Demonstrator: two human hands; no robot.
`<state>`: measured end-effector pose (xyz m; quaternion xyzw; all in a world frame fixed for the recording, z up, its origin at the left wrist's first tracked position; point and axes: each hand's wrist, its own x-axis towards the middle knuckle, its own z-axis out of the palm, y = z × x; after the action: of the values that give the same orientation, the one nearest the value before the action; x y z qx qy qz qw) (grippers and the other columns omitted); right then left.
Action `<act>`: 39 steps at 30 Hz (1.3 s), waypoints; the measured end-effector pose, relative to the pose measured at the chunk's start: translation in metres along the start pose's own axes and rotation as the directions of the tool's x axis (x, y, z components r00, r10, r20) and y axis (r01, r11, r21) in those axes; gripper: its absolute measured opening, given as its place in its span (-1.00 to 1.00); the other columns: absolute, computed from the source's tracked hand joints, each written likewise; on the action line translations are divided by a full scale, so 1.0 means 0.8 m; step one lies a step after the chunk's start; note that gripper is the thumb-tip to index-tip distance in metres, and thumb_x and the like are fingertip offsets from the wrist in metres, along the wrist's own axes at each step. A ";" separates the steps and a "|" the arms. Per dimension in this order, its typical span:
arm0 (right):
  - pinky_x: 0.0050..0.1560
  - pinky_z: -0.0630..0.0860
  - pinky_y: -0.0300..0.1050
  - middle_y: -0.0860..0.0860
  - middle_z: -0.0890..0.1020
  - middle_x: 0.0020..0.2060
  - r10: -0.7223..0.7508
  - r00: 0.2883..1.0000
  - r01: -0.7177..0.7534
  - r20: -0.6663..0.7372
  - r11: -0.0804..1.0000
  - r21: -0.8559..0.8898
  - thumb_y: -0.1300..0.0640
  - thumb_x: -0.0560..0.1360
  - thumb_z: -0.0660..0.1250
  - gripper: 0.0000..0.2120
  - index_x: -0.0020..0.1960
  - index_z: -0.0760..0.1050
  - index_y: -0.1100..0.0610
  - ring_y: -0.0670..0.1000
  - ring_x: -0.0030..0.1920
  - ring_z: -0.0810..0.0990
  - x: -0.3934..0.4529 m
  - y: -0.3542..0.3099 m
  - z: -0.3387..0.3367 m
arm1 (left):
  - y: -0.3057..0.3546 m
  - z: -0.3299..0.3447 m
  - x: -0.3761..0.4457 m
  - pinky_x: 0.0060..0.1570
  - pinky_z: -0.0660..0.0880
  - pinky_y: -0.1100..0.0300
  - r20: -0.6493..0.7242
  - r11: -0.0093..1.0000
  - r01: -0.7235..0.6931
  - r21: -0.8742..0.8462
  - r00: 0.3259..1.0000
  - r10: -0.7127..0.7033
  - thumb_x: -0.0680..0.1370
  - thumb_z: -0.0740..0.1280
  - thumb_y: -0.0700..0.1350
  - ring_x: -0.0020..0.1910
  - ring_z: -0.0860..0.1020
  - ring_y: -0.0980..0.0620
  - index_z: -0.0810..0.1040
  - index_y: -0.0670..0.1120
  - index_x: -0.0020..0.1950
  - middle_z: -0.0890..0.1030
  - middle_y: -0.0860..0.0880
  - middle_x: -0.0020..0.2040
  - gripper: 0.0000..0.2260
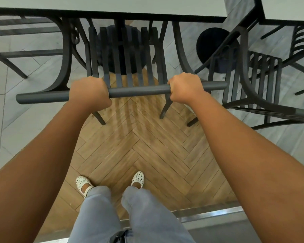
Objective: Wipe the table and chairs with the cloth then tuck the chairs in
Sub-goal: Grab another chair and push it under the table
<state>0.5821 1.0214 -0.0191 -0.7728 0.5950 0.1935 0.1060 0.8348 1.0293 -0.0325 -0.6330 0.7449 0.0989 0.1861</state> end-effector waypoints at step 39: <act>-0.11 0.45 -0.05 0.06 0.49 -0.23 0.085 0.986 -0.079 -0.141 0.996 0.046 0.07 0.46 0.33 -0.71 0.16 0.52 0.10 0.06 -0.21 0.48 0.047 -0.017 -0.010 | -0.016 -0.024 0.026 -0.10 0.48 0.00 -0.085 0.995 0.067 -0.079 0.994 -0.074 0.45 0.39 -0.06 -0.25 0.46 -0.11 0.56 -0.08 0.14 0.42 -0.08 -0.37 -0.71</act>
<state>0.6048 0.9887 -0.0290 -0.7572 0.6362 0.1302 0.0705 0.8417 1.0010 -0.0224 -0.6692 0.7253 0.0926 0.1325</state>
